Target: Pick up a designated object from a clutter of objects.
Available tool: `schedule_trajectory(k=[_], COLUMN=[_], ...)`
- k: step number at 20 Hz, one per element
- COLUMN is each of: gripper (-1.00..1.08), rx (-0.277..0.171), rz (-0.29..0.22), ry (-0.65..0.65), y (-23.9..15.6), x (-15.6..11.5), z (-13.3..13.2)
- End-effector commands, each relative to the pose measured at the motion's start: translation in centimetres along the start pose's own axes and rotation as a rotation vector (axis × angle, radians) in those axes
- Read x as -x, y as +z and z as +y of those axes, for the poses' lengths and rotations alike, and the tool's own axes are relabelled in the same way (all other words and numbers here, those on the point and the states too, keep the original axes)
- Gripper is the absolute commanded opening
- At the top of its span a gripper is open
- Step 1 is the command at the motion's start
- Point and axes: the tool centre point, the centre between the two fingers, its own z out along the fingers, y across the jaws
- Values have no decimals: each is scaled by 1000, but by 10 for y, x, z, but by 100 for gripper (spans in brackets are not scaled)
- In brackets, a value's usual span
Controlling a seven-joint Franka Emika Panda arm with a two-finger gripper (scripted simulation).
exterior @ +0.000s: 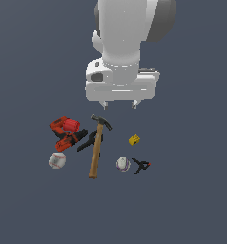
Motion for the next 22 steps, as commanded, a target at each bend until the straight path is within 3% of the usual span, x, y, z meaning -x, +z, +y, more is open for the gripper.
schedule_trajectory(k=[1,14,22], gripper=[100,100,100], rx=[0,22,13], rz=[0,-10,-8], ry=[0,-22,2], y=[0,-3,13], x=[0,-3,-20], z=[0,0,23])
